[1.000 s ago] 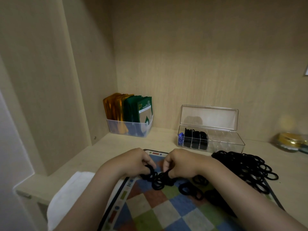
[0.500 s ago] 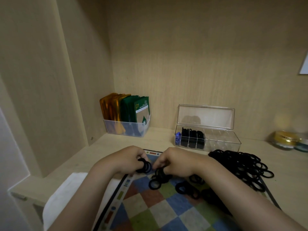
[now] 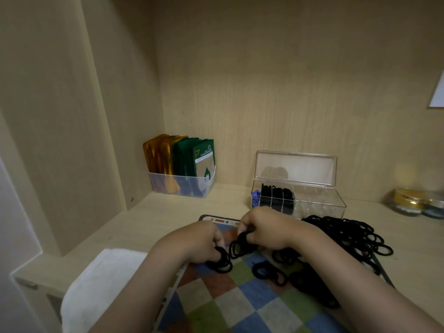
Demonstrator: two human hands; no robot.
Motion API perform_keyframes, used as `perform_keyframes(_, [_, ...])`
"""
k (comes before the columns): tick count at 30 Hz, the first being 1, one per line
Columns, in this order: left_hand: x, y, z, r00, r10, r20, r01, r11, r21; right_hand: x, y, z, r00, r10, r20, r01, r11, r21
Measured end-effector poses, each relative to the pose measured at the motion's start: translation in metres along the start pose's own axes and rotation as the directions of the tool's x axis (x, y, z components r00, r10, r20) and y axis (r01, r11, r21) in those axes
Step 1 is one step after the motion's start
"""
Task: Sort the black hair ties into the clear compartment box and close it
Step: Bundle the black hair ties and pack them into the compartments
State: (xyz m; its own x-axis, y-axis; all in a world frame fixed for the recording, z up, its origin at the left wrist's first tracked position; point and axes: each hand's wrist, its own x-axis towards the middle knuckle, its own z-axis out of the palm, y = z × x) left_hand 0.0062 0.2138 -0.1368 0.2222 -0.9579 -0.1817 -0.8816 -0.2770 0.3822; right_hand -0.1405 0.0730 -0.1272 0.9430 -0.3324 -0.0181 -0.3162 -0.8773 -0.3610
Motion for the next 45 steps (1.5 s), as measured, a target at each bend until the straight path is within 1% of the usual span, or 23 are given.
perform_keyframes(2, [0.002, -0.001, -0.001, 1.000, 0.006, -0.005, -0.005, 1.000, 0.029, -0.002, 0.000, -0.003, 1.000, 0.008, 0.004, -0.008, 0.996, 0.093])
perform_keyframes(4, [0.003, -0.007, -0.004, 0.999, -0.010, -0.035, 0.011, 1.000, 0.012, -0.004, 0.000, -0.004, 1.000, 0.020, 0.016, -0.023, 0.978, 0.207])
perform_keyframes(5, [0.003, -0.009, -0.006, 0.998, -0.023, -0.061, 0.022, 1.000, -0.011, -0.004, -0.001, -0.004, 1.000, 0.024, 0.020, -0.028, 0.972, 0.234])
perform_keyframes(9, [0.004, -0.017, -0.012, 0.985, -0.062, -0.161, 0.048, 0.994, -0.094, -0.001, -0.007, -0.002, 1.000, -0.018, 0.020, 0.015, 0.984, 0.178])
perform_keyframes(12, [0.005, -0.022, -0.014, 0.984, -0.082, -0.161, 0.058, 0.987, -0.151, 0.000, -0.012, -0.001, 0.998, -0.047, 0.044, 0.038, 0.982, 0.184])
perform_keyframes(13, [0.006, -0.024, -0.015, 0.985, -0.086, -0.147, 0.061, 0.985, -0.162, 0.001, -0.012, 0.000, 0.999, -0.050, 0.021, 0.046, 0.984, 0.171])
perform_keyframes(14, [0.007, -0.025, -0.016, 0.987, -0.091, -0.129, 0.067, 0.982, -0.179, 0.003, -0.012, 0.000, 0.998, -0.045, -0.046, 0.051, 0.990, 0.135])
perform_keyframes(16, [0.008, -0.027, -0.017, 0.990, -0.108, -0.093, 0.084, 0.971, -0.224, 0.005, -0.007, -0.002, 0.972, -0.009, -0.235, 0.020, 0.999, 0.043])
perform_keyframes(18, [0.009, -0.028, -0.018, 0.989, -0.118, -0.086, 0.094, 0.967, -0.236, 0.005, -0.004, -0.009, 0.935, 0.028, -0.353, -0.007, 0.998, 0.061])
perform_keyframes(19, [0.010, -0.029, -0.018, 0.989, -0.112, -0.097, 0.088, 0.970, -0.225, 0.004, -0.003, -0.012, 0.937, 0.035, -0.349, 0.000, 0.995, 0.099])
perform_keyframes(20, [0.012, -0.029, -0.017, 0.988, -0.105, -0.113, 0.078, 0.973, -0.219, 0.003, -0.002, -0.014, 0.953, 0.036, -0.302, 0.011, 0.988, 0.152])
perform_keyframes(22, [0.015, -0.029, -0.014, 0.982, -0.106, -0.157, 0.066, 0.969, -0.238, 0.000, -0.004, -0.015, 0.992, 0.010, -0.124, 0.022, 0.968, 0.251])
perform_keyframes(23, [0.017, -0.029, -0.013, 0.976, -0.116, -0.185, 0.065, 0.963, -0.260, -0.001, -0.005, -0.014, 0.999, -0.012, -0.050, 0.025, 0.965, 0.260])
perform_keyframes(24, [0.019, -0.030, -0.011, 0.969, -0.125, -0.213, 0.062, 0.958, -0.279, -0.001, -0.007, -0.010, 0.999, -0.028, -0.017, 0.031, 0.970, 0.242])
perform_keyframes(26, [0.022, -0.029, -0.008, 0.953, -0.152, -0.264, 0.068, 0.951, -0.302, 0.003, -0.007, -0.005, 0.998, -0.030, -0.046, 0.038, 0.981, 0.192])
perform_keyframes(29, [0.025, -0.030, -0.007, 0.921, -0.191, -0.339, 0.084, 0.948, -0.306, 0.015, -0.003, 0.003, 0.996, -0.017, -0.083, 0.018, 1.000, 0.013])
perform_keyframes(31, [0.026, -0.029, -0.007, 0.912, -0.202, -0.357, 0.084, 0.944, -0.319, 0.022, 0.003, 0.009, 0.999, 0.011, -0.053, -0.017, 0.994, -0.106])
perform_keyframes(33, [0.028, -0.027, -0.009, 0.918, -0.190, -0.349, 0.066, 0.939, -0.337, 0.025, 0.008, 0.014, 0.999, 0.033, -0.039, -0.038, 0.989, -0.146])
perform_keyframes(37, [0.036, -0.022, -0.014, 0.924, -0.191, -0.330, 0.045, 0.915, -0.402, 0.025, 0.011, 0.016, 0.998, 0.037, -0.050, -0.039, 0.998, -0.044])
perform_keyframes(40, [0.046, -0.015, -0.016, 0.915, -0.190, -0.356, 0.033, 0.915, -0.403, 0.019, 0.013, 0.010, 0.997, 0.045, -0.058, -0.046, 0.999, -0.016])
perform_keyframes(41, [0.050, -0.012, -0.016, 0.912, -0.190, -0.363, 0.024, 0.909, -0.417, 0.016, 0.016, 0.006, 0.995, 0.063, -0.077, -0.061, 0.998, 0.023])
perform_keyframes(43, [0.058, -0.002, -0.016, 0.914, -0.196, -0.356, 0.000, 0.876, -0.482, 0.010, 0.023, -0.006, 0.984, 0.118, -0.137, -0.090, 0.976, 0.200])
perform_keyframes(45, [0.068, 0.010, -0.015, 0.923, -0.191, -0.333, -0.024, 0.838, -0.546, 0.003, 0.030, -0.016, 0.961, 0.191, -0.199, -0.094, 0.906, 0.414])
